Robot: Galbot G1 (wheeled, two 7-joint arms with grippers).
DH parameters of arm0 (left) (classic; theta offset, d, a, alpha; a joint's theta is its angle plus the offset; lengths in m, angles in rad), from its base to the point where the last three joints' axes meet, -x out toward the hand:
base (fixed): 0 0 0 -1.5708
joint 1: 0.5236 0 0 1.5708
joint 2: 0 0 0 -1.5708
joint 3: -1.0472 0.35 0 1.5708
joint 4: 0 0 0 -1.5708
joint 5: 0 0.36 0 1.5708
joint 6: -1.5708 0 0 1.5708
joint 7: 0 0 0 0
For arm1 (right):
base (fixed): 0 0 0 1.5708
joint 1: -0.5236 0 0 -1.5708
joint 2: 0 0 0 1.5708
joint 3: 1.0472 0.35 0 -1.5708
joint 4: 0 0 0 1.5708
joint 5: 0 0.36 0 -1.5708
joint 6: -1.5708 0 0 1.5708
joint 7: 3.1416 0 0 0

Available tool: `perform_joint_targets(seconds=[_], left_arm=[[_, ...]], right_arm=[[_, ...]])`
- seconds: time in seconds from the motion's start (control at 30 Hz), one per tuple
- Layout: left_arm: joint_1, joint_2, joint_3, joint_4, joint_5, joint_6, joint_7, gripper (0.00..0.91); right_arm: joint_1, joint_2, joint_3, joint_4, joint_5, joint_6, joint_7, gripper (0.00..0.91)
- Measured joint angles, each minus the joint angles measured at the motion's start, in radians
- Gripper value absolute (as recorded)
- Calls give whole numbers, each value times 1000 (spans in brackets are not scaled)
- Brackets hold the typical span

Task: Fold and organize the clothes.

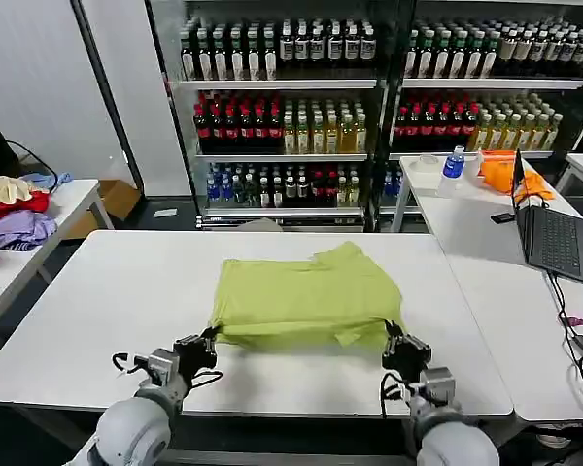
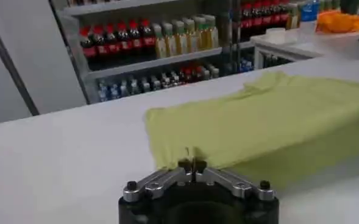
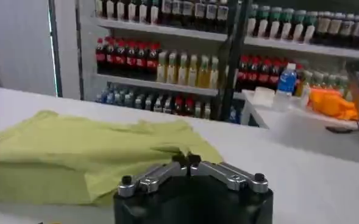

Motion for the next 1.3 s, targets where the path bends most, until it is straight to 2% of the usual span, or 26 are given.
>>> perform_joint_targets(seconds=[0.2, 0.27, 0.33, 0.37, 0.4, 0.43, 1.0, 1.3], left_arm=[[-61, -16, 40, 67, 7, -1, -7, 30], [-79, -22, 50, 86, 9, -2, -7, 111], [-95, -27, 59, 105, 10, -4, -7, 363], [-102, -30, 63, 112, 10, -6, -8, 645], [-108, -32, 66, 120, 9, -8, -11, 756], [-115, -36, 69, 127, 8, -12, -14, 907], [-118, -51, 59, 149, -2, -64, -29, 907], [-90, -56, 45, 160, -17, -73, -30, 907]], right_arm=[[74, -1, -32, -83, -36, 30, -7, 0], [96, 2, -43, -110, -49, 36, -8, 0], [115, 6, -52, -134, -60, 40, -7, 30], [123, 7, -55, -145, -65, 41, -6, 574], [131, 9, -59, -155, -71, 41, -4, 867], [139, 12, -63, -166, -77, 41, -5, 907], [111, 21, -38, -175, -97, 68, -21, 907], [59, 25, 4, -158, -48, 46, 1, 907]])
